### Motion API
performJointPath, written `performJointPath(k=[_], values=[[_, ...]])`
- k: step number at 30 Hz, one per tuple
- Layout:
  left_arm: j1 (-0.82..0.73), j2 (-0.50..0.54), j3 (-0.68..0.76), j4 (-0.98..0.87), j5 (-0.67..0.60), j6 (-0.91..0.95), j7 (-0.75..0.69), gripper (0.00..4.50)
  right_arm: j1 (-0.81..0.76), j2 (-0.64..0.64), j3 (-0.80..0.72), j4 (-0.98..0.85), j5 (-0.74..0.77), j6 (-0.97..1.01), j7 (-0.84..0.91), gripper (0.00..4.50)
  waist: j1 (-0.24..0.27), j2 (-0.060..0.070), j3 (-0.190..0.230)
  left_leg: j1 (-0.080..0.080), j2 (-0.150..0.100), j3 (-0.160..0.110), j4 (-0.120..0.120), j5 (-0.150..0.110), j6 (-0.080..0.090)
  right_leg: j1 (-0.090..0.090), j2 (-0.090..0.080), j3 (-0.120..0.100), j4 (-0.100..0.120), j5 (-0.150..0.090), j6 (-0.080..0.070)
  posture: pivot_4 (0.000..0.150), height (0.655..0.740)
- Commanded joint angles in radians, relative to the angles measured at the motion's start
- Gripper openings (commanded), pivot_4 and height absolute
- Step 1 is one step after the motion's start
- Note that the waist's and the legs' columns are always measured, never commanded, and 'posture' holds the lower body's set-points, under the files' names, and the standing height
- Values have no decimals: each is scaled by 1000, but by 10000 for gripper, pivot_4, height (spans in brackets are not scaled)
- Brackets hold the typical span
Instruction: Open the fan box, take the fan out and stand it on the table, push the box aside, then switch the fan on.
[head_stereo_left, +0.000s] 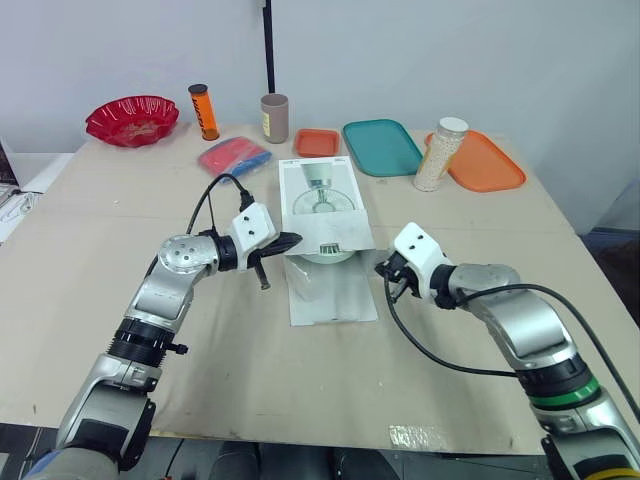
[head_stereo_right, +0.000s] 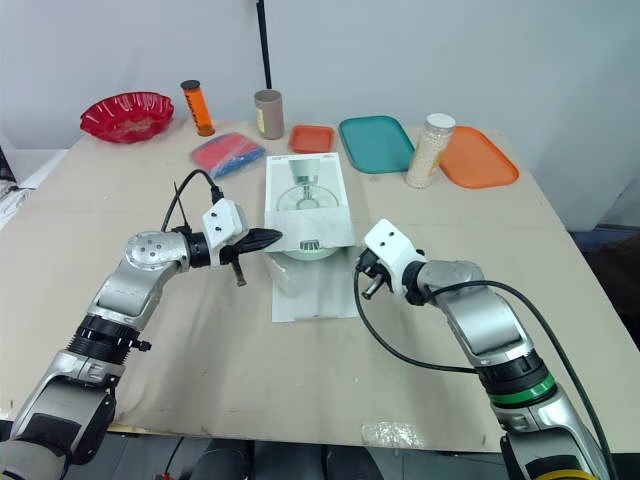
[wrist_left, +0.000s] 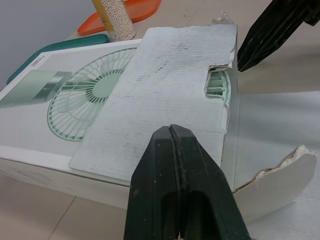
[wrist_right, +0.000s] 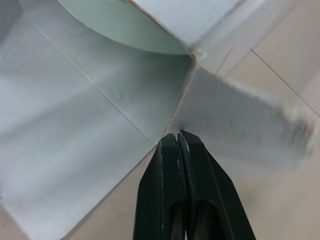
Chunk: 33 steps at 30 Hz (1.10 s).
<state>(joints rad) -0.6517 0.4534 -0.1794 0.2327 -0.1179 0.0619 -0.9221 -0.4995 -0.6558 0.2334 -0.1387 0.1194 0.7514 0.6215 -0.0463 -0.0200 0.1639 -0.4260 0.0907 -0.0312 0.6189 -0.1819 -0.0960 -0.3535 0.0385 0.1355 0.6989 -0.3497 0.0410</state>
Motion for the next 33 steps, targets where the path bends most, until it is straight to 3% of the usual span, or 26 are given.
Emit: performJointPath(k=[1, 11, 22, 33], values=[[36, 19, -16, 21, 35, 21, 0, 0, -31, 19, -19, 80, -57, -62, -50, 203, 0, 0, 0, 0, 0, 0, 0, 0, 0, 0, 0, 0, 0, 0, 0, 1500, 7389], [56, 25, -19, 1, 35, 29, 11, 0, -80, 152, -46, 139, -84, -108, -143, 203, -1, 1, 0, 1, 0, 0, -1, 0, 0, 0, 0, 0, 0, 1, -1, 1500, 7389], [-4, 17, 1, 100, 50, -21, 54, 0, -7, 144, -9, 13, -43, -50, -16, 203, -2, 1, 0, 1, 0, 0, -1, 0, 0, 0, 0, 0, 0, 0, -1, 1500, 7389], [-32, 7, 2, 172, 67, -72, 83, 0, 0, 193, -24, -18, -55, -17, -41, 203, -4, 1, 0, 1, 0, 0, -1, 0, 0, 0, 0, 0, 1, 0, -1, 1500, 7389]])
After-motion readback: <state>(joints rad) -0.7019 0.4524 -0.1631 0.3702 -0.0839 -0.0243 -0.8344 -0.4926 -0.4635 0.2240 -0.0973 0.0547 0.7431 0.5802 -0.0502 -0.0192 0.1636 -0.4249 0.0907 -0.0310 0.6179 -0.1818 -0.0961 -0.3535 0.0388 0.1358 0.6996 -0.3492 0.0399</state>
